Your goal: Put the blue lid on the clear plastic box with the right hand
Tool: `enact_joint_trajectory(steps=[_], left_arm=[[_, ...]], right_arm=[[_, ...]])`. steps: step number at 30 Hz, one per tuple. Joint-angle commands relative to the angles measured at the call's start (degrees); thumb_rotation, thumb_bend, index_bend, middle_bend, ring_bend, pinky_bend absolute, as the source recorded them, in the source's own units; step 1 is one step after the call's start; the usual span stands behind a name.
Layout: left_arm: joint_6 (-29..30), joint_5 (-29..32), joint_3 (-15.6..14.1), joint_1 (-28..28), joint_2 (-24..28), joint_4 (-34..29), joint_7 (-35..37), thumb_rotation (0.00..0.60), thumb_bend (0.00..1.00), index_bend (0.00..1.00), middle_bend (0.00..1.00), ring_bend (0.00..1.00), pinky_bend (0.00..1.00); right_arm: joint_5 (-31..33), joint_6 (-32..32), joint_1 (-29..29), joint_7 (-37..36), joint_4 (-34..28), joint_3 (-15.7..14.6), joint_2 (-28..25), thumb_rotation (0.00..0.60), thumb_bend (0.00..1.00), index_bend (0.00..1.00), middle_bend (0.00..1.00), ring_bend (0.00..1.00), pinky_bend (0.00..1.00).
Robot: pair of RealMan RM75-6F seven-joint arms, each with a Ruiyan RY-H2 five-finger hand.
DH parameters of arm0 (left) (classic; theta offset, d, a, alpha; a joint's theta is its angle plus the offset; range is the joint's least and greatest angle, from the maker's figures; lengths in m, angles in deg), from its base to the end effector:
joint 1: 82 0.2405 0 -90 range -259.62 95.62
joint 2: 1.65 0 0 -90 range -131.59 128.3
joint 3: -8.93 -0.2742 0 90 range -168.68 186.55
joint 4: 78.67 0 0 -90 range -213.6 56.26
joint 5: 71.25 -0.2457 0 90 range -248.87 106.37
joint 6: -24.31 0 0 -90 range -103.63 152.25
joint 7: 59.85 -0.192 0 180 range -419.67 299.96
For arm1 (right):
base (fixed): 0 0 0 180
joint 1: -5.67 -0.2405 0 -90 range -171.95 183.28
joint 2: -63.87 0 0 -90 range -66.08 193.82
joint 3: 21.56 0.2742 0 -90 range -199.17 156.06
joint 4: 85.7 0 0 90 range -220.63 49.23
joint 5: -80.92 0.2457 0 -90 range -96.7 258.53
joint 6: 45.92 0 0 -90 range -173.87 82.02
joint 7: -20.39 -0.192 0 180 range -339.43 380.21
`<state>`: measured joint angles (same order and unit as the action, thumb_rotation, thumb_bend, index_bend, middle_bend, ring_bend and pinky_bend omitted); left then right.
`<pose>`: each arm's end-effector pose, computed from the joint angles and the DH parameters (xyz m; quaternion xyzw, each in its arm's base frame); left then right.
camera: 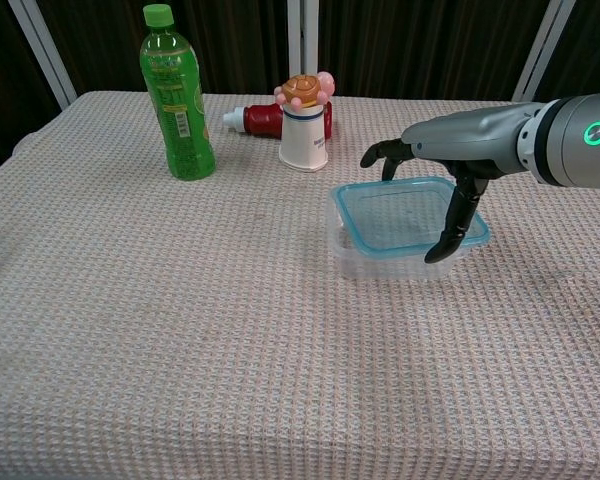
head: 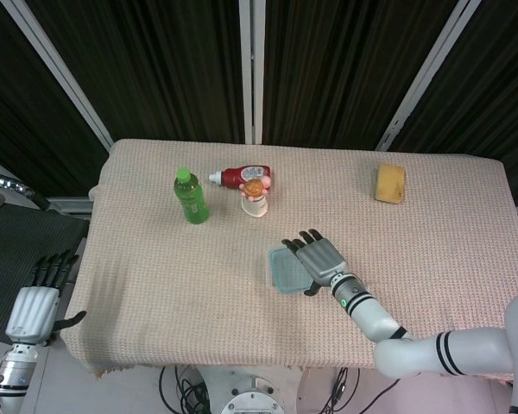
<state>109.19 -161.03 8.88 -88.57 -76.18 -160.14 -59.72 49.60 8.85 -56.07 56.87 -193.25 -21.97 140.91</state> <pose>-0.3476 0.2323 0.0737 -0.6309 -0.3774 -0.3904 0.5543 -0.1069 -0.3653 -0.0646 0.8137 -0.3934 0.2163 0.3692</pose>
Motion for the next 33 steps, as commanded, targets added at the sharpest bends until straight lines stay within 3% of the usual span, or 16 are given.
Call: enact_joint_trajectory(steps=[1,21,27,33], left_arm=[[0.0,0.1,0.0,0.1,0.0,0.0,0.0,0.600,0.00,0.06,0.00,0.00,0.00],[0.2,0.1,-0.2,0.3,-0.2,0.6,0.6,0.600,0.00,0.06,0.00,0.00,0.00],[0.1,0.3,-0.3,0.4,-0.1,0.5,0.5,0.600,0.00,0.06,0.00,0.00,0.00],[0.3,0.4,-0.3,0.6,0.3,-0.1,0.0,0.600,0.00,0.06,0.00,0.00,0.00]], right_arm=[[-0.2,0.2,0.0,0.2,-0.1,0.1,0.1,0.600,0.00,0.00,0.18,0.00,0.00],[-0.7,2.5,0.8,2.3,-2.5,-0.3,0.3,0.600,0.00,0.00,0.08,0.00,0.00],[-3.5,3.2,2.6,0.4,-4.2,-0.4,-1.9,0.600,0.00,0.00,0.07,0.00,0.00],[-5.6,0.2,5.6,-6.2,-4.9,-0.3,-6.5,0.600,0.00,0.00,0.07,0.00,0.00]])
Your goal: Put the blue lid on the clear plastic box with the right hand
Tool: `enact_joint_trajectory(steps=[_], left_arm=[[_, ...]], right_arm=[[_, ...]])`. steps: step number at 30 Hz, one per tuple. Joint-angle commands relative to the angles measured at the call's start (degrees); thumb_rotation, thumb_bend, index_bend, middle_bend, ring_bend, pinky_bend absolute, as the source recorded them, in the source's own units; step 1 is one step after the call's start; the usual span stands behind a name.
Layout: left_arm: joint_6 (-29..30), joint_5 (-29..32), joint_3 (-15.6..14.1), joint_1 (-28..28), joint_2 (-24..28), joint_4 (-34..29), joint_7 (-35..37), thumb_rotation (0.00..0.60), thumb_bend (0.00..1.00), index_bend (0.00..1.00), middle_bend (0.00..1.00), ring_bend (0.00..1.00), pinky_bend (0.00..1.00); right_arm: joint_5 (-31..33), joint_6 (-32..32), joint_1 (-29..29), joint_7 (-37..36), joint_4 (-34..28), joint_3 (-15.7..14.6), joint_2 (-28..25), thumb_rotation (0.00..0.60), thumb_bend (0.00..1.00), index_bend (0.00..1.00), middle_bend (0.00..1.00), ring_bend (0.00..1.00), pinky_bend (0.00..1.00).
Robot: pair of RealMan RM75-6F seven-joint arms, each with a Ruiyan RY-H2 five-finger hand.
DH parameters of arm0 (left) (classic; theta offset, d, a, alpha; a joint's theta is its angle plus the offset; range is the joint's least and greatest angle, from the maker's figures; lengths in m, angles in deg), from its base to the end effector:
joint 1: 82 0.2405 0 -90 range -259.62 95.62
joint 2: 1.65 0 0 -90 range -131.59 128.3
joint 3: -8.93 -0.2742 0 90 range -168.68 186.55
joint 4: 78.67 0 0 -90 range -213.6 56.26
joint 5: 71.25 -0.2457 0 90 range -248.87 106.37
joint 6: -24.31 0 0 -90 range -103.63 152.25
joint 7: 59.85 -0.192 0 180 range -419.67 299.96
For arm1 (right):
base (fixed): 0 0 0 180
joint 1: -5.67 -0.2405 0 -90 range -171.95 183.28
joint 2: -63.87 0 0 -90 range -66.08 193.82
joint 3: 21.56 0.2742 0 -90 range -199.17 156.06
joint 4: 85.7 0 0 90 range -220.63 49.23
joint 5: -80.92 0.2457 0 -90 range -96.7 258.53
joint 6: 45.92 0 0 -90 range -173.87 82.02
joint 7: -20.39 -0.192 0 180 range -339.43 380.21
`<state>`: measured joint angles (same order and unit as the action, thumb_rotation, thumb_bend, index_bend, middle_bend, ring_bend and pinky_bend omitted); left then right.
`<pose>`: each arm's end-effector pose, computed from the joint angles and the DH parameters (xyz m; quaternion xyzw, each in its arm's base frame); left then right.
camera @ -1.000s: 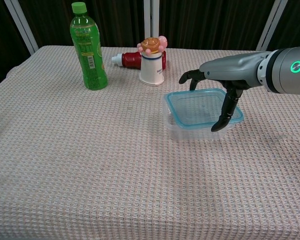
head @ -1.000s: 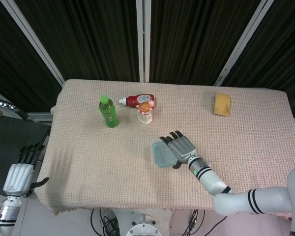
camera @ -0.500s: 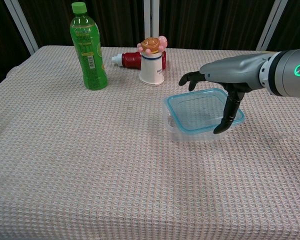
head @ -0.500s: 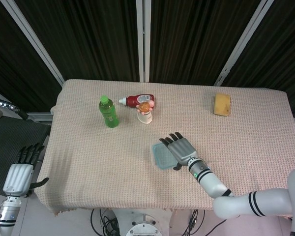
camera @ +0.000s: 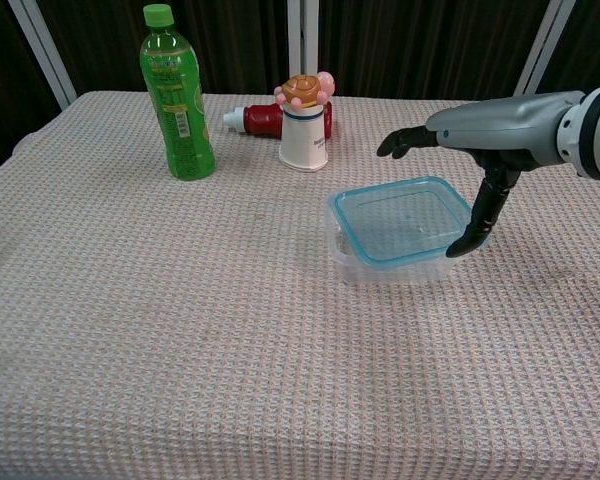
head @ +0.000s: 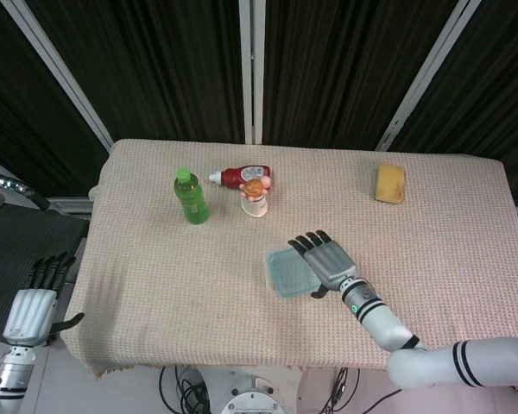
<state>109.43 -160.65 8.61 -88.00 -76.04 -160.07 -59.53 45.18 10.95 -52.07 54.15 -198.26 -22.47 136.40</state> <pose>-0.3518 0.2279 0.0751 -0.6273 -0.3819 -0.3863 0.5580 -0.1182 -0.3521 -0.0394 0.7990 -0.4095 0.2332 0.3737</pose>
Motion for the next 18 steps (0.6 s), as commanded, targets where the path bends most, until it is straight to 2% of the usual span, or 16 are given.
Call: enact_joint_trajectory(steps=[1,10,18], left_arm=[[0.1,-0.1,0.1,0.0,0.2,-0.4,-0.4,0.600,0.00,0.06,0.00,0.00,0.00],[0.3,-0.2,0.0,0.1,1.0,-2.6,-2.4,0.600,0.00,0.06,0.00,0.00,0.00],[0.7,-0.3,0.0,0.3,1.6,-3.8,-3.7,0.600,0.00,0.06,0.00,0.00,0.00]], right_arm=[[-1.7,-2.6,2.1,-4.7,0.7,0.4,-2.3,0.600,0.00,0.00,0.07,0.00,0.00],[-5.8,-9.4,4.4,-12.6,7.4,1.2,-2.2,0.589,0.00,0.00,0.11,0.00,0.00],[-9.0,-11.5,5.8,-15.6,8.7,1.4,-2.3,0.590,0.00,0.00,0.12,0.00,0.00]])
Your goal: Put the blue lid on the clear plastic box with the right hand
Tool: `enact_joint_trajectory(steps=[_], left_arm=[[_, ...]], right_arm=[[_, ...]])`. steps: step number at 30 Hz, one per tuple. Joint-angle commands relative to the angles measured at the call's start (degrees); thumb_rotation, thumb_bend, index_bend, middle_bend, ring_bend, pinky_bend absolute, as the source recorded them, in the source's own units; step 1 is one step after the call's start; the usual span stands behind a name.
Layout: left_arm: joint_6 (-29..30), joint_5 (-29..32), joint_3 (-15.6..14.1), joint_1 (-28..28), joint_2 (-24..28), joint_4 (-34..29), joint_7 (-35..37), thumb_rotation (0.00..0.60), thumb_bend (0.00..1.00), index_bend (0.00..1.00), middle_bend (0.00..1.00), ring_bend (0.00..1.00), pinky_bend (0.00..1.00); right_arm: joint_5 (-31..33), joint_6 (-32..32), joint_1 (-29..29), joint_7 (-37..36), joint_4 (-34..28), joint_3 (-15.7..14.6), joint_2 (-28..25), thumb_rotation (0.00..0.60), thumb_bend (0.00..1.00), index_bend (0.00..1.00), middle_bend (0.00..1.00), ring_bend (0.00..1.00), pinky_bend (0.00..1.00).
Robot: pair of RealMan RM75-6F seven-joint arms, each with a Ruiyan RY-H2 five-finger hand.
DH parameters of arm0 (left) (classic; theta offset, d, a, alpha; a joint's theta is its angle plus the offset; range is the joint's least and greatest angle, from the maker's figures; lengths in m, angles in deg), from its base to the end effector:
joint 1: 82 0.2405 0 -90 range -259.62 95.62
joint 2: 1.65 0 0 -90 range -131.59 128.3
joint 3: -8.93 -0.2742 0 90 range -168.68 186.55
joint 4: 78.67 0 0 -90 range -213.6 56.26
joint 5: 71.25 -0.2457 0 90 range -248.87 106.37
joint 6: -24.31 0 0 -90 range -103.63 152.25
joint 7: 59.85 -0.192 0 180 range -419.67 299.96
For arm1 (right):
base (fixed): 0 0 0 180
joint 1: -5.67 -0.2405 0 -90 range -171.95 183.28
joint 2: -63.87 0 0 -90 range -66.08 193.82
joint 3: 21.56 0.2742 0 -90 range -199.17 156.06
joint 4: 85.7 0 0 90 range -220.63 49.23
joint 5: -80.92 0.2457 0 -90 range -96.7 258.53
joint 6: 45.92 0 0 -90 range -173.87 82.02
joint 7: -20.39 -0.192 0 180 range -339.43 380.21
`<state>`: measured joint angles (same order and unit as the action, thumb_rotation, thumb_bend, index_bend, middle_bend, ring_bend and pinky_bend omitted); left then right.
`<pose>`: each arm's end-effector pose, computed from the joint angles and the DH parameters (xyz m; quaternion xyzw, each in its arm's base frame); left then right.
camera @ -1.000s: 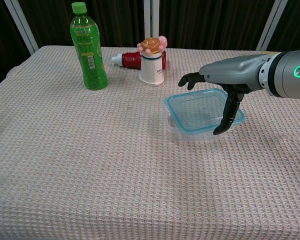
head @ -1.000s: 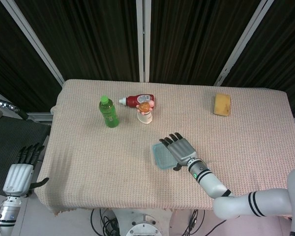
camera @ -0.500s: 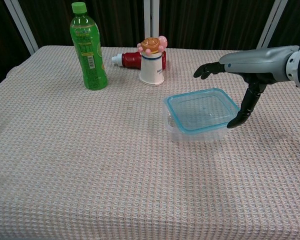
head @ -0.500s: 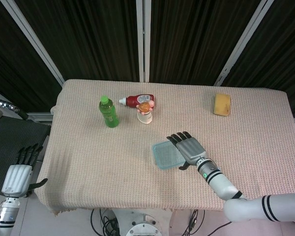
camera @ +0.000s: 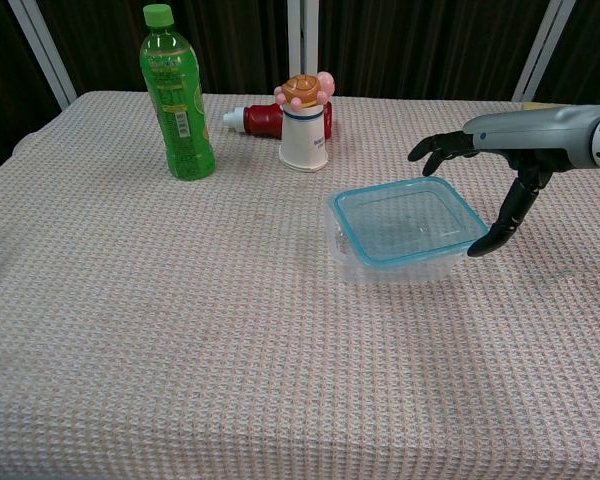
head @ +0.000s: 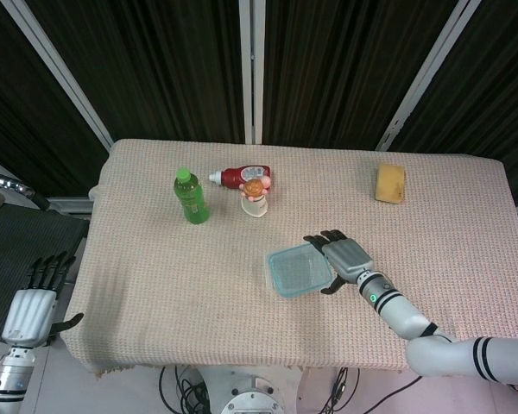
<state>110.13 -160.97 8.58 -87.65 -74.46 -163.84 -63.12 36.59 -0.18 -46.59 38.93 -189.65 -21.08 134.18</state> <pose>-0.3401 0.2245 0.0800 -0.6309 -0.3711 -0.3828 0.5636 -0.1624 -0.3722 -0.0343 0.7713 -0.4740 0.2442 0.3475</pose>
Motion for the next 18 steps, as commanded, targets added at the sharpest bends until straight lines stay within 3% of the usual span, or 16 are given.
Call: enact_joint_trajectory(steps=[1,18], left_arm=[[-0.1,0.0,0.0,0.0,0.0,-0.2,-0.2,0.600,0.00,0.06,0.00,0.00,0.00],[-0.6,-0.1,0.2,-0.4,-0.2,0.2,0.1,0.600,0.00,0.06,0.00,0.00,0.00]], right_arm=[[-0.6,-0.6,0.4,-0.6,0.1,-0.1,-0.2,0.590,0.00,0.00,0.12,0.00,0.00],[-4.4,3.4,3.3,-0.7,-2.7,-0.1,-1.6,0.589,0.00,0.00,0.11,0.00,0.00]])
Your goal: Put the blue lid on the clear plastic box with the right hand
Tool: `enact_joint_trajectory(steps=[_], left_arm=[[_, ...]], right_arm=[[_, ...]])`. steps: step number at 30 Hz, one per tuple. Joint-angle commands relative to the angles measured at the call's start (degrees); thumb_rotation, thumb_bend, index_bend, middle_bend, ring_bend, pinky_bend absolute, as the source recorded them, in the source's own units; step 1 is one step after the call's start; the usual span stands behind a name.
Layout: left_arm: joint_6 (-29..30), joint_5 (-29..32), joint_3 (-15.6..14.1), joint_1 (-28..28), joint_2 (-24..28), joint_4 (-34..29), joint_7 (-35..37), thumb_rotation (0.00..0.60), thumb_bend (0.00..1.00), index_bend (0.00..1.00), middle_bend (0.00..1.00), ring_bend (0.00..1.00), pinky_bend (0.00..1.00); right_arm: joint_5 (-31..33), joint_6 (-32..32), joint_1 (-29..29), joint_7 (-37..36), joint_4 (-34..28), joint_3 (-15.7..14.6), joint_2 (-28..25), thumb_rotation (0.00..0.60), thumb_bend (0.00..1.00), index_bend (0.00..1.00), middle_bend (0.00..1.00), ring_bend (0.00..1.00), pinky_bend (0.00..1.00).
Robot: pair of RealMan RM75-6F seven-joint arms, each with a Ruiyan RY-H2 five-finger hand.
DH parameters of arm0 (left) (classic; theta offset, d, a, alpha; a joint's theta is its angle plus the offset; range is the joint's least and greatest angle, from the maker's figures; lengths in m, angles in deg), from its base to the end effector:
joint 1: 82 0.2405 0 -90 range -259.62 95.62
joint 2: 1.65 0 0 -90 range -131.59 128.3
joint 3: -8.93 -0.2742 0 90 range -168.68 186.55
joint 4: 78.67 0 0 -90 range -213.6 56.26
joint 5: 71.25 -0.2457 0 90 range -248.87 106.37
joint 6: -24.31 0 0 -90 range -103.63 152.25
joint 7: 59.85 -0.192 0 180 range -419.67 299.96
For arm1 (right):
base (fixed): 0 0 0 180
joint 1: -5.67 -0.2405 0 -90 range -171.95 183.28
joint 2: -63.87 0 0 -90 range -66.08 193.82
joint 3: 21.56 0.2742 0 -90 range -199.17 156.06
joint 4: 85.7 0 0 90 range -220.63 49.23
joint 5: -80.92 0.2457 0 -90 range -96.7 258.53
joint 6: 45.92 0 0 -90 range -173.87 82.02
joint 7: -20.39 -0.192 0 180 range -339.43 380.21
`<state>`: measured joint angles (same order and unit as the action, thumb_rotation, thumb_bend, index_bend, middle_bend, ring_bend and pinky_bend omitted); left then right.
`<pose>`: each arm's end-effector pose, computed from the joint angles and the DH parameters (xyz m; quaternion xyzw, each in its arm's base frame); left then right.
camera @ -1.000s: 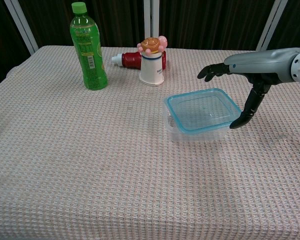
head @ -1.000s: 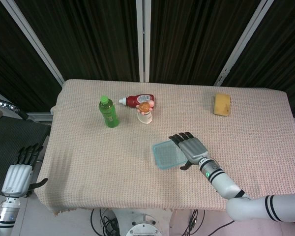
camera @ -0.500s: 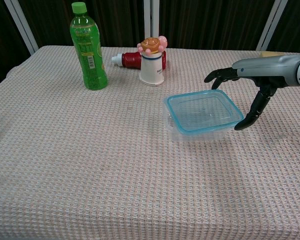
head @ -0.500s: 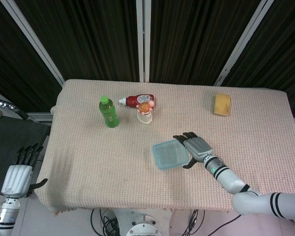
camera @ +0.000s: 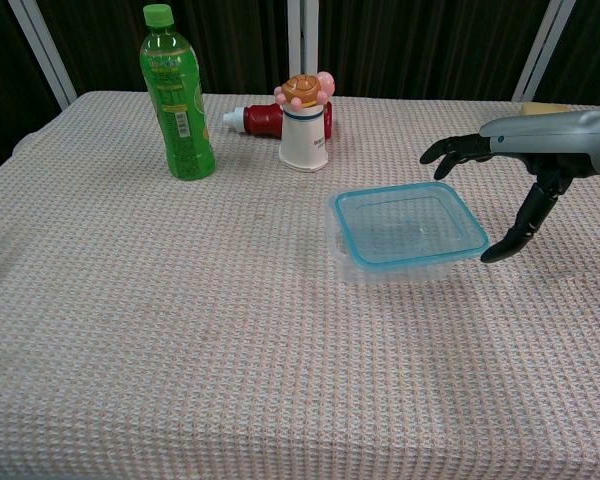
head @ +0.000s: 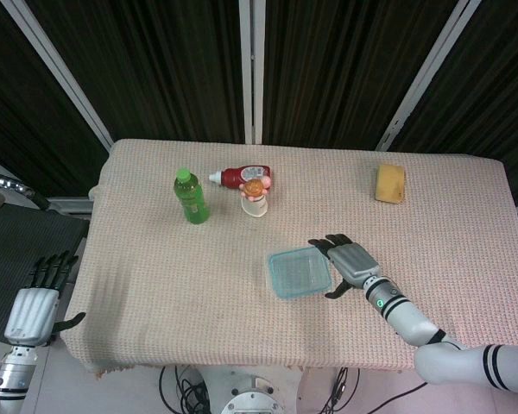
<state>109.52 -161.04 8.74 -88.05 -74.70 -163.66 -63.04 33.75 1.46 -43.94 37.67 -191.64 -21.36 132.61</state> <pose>-0.3389 0.2275 0.0774 -0.6337 -0.3716 -0.3832 0.5599 -0.1701 -0.3619 -0.0249 0.7639 -0.4791 0.2528 0.3508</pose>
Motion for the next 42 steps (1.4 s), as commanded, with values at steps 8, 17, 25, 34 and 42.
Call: enact_joint_trajectory(steps=[8,17,25,34,42], left_arm=[[0.7,-0.4,-0.1,0.3,0.1,-0.2,0.0,0.600,0.00,0.06,0.00,0.00,0.00],[1.6,0.0,-0.4,1.3,0.3,0.0,0.8,0.600,0.00,0.06,0.00,0.00,0.00],[1.8,-0.2,-0.4,1.5,0.3,0.1,0.8,0.600,0.00,0.06,0.00,0.00,0.00],[1.9,0.1,-0.4,1.9,0.4,0.0,0.7,0.600,0.00,0.06,0.00,0.00,0.00],[1.5,0.2,-0.3,1.8,0.3,0.3,0.9,0.600,0.00,0.06,0.00,0.00,0.00]], right_arm=[[-9.9,4.1,0.3,6.1,-3.6,0.1,3.3,0.580,0.00,0.00,0.00,0.00,0.00],[-2.1,3.2,-3.9,14.4,-1.1,1.0,8.7,0.580,0.00,0.00,0.00,0.00,0.00],[2.7,3.3,-6.7,17.6,1.2,2.3,11.4,0.580,0.00,0.00,0.00,0.00,0.00],[6.1,2.6,-9.3,19.1,3.2,3.0,13.2,0.579,0.00,0.00,0.00,0.00,0.00],[7.1,2.3,-10.3,18.9,3.7,2.9,13.7,0.579,0.00,0.00,0.00,0.00,0.00]])
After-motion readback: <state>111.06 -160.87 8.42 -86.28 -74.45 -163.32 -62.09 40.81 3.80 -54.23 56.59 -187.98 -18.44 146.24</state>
